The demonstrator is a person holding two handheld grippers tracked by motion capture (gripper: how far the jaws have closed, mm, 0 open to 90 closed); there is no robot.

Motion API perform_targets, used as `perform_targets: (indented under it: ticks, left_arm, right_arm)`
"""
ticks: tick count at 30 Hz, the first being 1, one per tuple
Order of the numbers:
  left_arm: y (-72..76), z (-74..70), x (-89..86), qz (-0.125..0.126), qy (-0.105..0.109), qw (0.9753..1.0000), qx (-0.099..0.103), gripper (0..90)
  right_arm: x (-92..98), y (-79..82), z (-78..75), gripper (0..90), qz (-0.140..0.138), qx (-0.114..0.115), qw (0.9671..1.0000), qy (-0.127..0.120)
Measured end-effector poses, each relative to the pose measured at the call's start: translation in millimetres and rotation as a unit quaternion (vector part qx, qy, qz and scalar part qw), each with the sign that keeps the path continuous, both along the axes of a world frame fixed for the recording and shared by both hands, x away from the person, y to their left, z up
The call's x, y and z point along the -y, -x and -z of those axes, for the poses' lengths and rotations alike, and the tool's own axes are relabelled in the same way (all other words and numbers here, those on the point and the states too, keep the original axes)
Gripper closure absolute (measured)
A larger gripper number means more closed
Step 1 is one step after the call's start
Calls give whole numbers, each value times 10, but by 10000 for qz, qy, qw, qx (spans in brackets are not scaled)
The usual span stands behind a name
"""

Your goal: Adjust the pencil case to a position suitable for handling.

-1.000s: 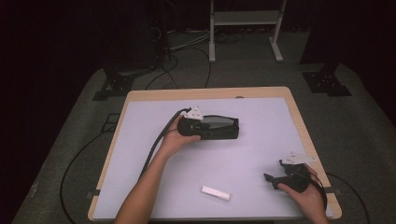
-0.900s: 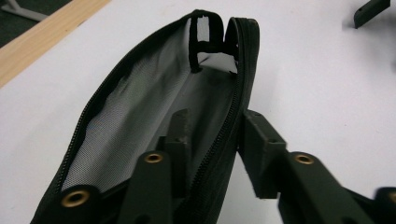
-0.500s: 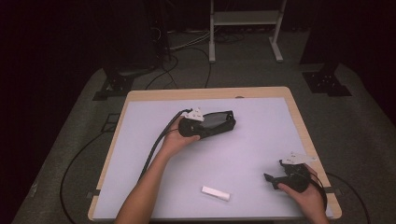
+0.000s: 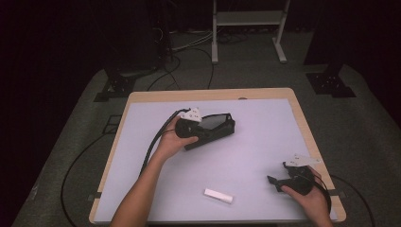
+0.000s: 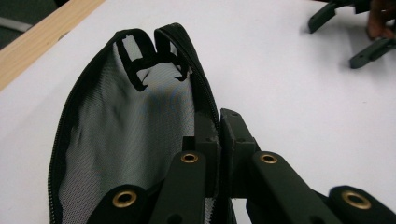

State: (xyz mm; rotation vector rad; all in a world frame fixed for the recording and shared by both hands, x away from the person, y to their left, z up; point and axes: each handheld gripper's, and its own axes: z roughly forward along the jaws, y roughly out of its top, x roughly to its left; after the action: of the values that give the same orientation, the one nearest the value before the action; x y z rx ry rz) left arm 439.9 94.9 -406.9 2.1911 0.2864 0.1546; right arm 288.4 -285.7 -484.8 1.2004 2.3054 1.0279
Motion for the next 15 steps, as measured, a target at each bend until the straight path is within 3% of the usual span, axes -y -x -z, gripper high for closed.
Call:
perform_targets:
  ticks: [7, 15]
  left_arm:
    - [131, -95, -46, 233, 51, 9997, 16, 864]
    - [275, -100, -154, 429, 148, 9989, -87, 864]
  right_arm:
    - [3, -4, 1, 127, -15, 38, 10000, 16]
    - [1, -2, 1, 127, -10, 26, 10000, 17]
